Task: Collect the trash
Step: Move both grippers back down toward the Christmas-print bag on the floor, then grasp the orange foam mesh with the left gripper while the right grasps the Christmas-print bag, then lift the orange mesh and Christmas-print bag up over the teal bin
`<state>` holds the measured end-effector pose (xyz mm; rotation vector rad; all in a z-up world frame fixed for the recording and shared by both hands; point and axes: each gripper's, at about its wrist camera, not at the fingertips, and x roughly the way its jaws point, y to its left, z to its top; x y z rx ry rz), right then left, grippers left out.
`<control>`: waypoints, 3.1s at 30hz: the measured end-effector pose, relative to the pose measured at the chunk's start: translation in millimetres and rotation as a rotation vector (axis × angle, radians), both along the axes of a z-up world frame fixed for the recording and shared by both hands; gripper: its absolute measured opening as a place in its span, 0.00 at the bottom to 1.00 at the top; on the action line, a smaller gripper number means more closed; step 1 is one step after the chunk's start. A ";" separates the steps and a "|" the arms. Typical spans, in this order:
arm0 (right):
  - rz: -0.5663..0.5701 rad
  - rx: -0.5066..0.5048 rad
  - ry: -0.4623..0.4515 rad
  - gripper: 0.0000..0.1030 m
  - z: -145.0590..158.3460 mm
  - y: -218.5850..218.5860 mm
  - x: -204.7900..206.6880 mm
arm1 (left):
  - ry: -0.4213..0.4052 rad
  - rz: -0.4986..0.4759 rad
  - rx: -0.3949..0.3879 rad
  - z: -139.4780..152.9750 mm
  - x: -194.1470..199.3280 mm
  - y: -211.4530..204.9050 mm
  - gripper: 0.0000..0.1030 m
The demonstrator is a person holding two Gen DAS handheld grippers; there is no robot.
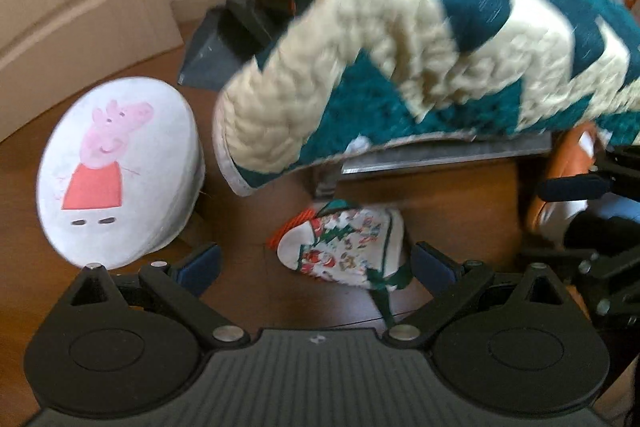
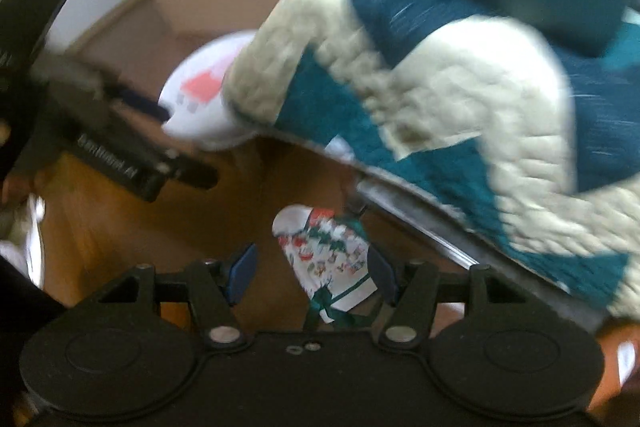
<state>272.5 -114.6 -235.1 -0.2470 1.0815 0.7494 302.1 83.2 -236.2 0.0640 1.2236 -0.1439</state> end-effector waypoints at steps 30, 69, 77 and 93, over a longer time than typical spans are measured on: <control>0.460 -0.330 -0.053 0.05 -248.9 121.5 62.2 | 0.131 0.029 -0.087 -214.9 17.8 56.7 0.99; 0.020 -0.339 0.291 0.01 -224.1 -18.4 29.8 | 0.138 -0.163 0.007 -270.6 65.8 -14.6 0.36; -0.074 -0.295 0.276 0.01 -200.9 -14.4 35.2 | 0.213 -0.128 -0.020 -248.6 52.8 -21.8 0.19; -0.176 -0.133 0.150 0.01 -47.3 -19.3 -8.9 | 0.071 -0.247 -0.007 -94.6 3.0 -15.0 0.19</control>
